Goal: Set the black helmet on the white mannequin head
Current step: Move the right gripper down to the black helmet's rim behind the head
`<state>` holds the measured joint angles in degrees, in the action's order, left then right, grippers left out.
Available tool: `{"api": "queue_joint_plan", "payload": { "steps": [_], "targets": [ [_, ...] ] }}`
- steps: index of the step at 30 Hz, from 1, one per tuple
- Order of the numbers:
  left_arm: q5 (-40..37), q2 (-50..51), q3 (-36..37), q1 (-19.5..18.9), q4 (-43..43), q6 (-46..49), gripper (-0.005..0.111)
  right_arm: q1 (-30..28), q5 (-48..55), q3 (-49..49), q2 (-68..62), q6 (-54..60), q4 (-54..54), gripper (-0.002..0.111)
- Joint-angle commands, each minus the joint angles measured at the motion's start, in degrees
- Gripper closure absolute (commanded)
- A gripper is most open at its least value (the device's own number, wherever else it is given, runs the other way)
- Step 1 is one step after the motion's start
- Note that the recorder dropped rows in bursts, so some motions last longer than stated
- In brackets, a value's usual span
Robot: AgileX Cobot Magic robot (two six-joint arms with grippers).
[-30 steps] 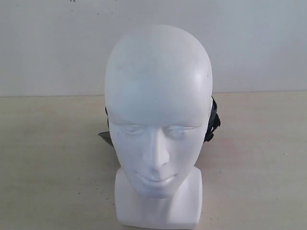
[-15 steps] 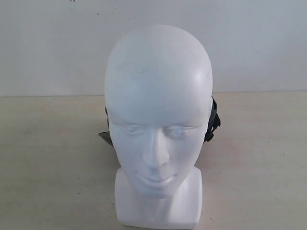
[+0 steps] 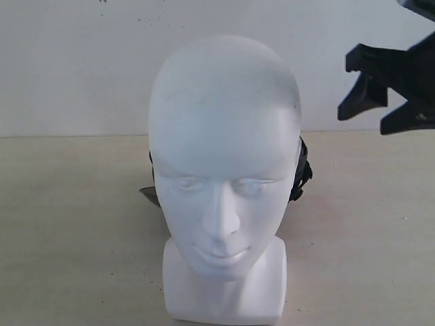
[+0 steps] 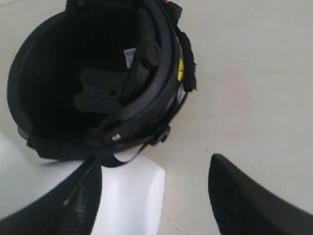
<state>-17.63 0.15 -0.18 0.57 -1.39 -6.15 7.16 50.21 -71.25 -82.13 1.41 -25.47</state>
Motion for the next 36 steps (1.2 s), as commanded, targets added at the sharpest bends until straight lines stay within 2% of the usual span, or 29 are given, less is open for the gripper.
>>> {"api": "queue_joint_plan", "payload": {
  "steps": [1, 5, 10, 22, 28, 36],
  "targets": [
    [0.0, -0.2, 0.2, 0.0, 0.3, 0.2, 0.102, 0.0, 6.4, -12.8, -10.1, 0.5, -1.4, 0.048],
    [0.0, -0.2, 0.2, 0.0, 0.3, 0.2, 0.102, 0.3, 6.5, -20.4, -18.1, 0.5, -2.9, 0.049],
    [0.0, -0.2, 0.2, 0.0, 0.3, 0.2, 0.102, 0.4, 4.8, -23.6, -24.6, 0.5, -3.0, 0.049],
    [0.0, -0.2, 0.2, 0.0, 0.3, 0.2, 0.102, 2.8, -1.0, -24.0, -30.5, 0.9, -5.4, 0.049],
    [0.0, -0.2, 0.2, 0.0, 0.3, 0.2, 0.102, 4.2, -2.8, -24.0, -31.6, -2.8, 2.8, 0.049],
    [0.0, -0.2, 0.2, 0.0, 0.3, 0.2, 0.102, 4.2, -2.2, -24.0, -34.0, -3.0, 2.8, 0.049]
  ]
}}
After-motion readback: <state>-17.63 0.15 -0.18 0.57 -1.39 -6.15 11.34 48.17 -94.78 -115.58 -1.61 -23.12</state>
